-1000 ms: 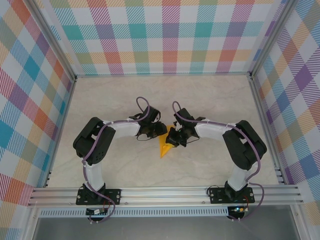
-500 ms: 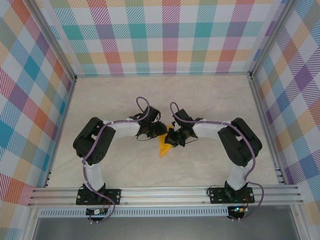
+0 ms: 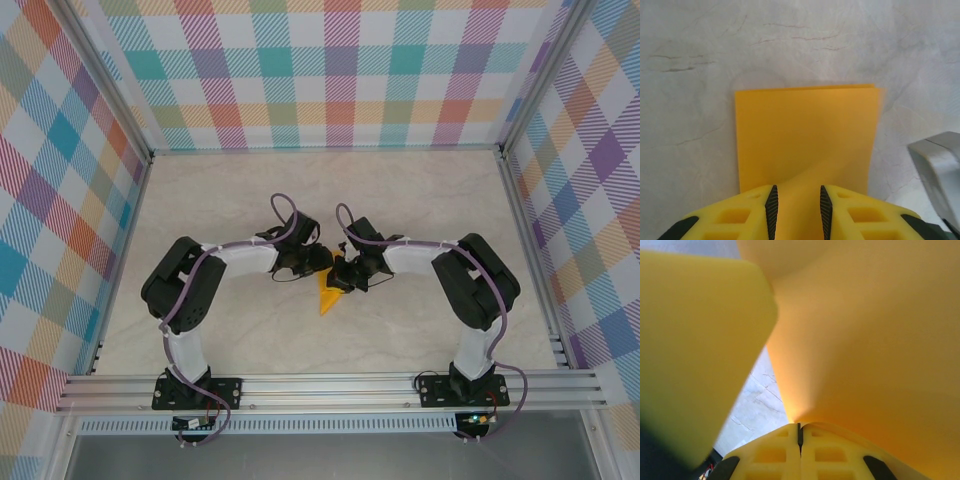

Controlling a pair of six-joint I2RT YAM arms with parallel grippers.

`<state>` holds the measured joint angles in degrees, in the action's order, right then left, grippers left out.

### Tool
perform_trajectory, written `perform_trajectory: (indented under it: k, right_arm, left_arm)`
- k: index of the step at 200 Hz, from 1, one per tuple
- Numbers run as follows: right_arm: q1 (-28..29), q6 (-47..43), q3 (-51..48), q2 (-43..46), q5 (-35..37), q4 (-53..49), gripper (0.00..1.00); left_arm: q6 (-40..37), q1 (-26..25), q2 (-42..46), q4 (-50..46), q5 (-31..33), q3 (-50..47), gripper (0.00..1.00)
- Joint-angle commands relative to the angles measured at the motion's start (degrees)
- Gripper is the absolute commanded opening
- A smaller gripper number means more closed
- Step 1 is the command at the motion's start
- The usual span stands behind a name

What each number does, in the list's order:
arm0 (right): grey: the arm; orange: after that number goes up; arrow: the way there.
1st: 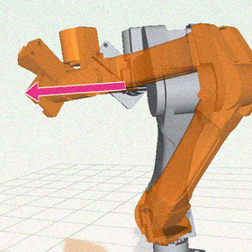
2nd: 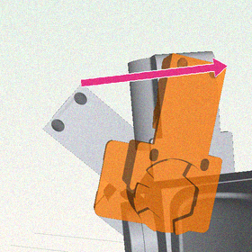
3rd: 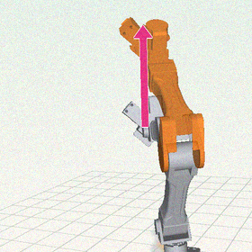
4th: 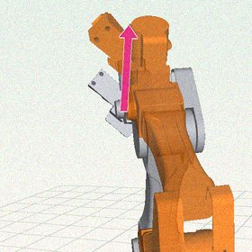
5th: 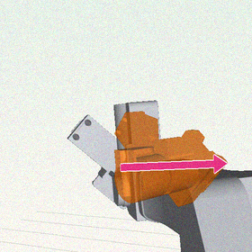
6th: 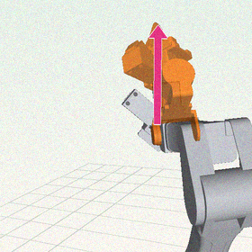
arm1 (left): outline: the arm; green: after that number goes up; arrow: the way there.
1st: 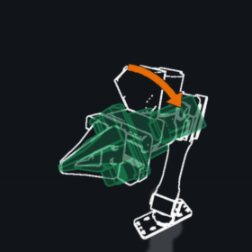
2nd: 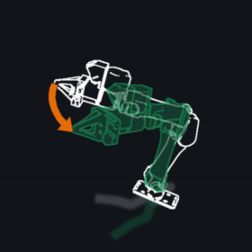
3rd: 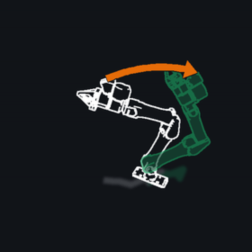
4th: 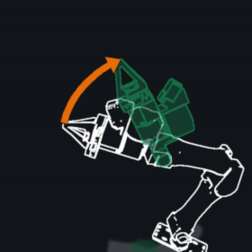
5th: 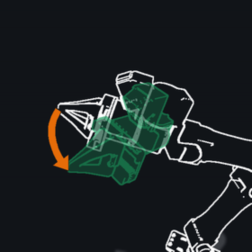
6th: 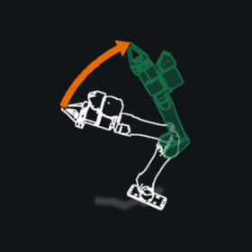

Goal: Fold a paper plane with a square sheet of paper (pick it up from the middle)

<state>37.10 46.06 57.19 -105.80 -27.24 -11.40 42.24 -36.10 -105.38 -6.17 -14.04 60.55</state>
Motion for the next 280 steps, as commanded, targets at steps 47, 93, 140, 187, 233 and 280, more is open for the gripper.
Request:
perform_trajectory:
  k: [47,93,140,187,233,280]
  right_arm:
    - [0.09,-4.2,2.31,-2.2,-1.85,-0.53,0.04]
    - [0.08,-5.05,2.64,-2.59,-1.67,-1.2,0.04]
    - [0.13,-6.35,3.72,-3.33,-1.93,-2.32,0.04]
    - [0.08,-7.34,4.38,-4.07,-2.19,-3.28,0.04]
    - [0.08,-7.74,4.33,-3.71,-1.87,-4.21,0.05]
    - [0.07,-7.39,4.16,-3.63,-0.88,-4.36,0.06]
  left_arm:
    - [3.09,0.76,7.37,-1.28,4.52,-5.22,0.31]
    - [5.2,0.76,10.56,0.26,4.23,-10.03,0.31]
    - [6.63,0.76,13.71,2.88,0.95,-14.73,0.29]
    - [8.24,0.61,17.39,7.07,-3.14,-20.3,0.26]
    - [9.29,-1.98,19.05,13.45,-7.07,-23.52,0.24]
    - [10.25,-4.19,18.65,15.81,-7.4,-25.0,0.22]
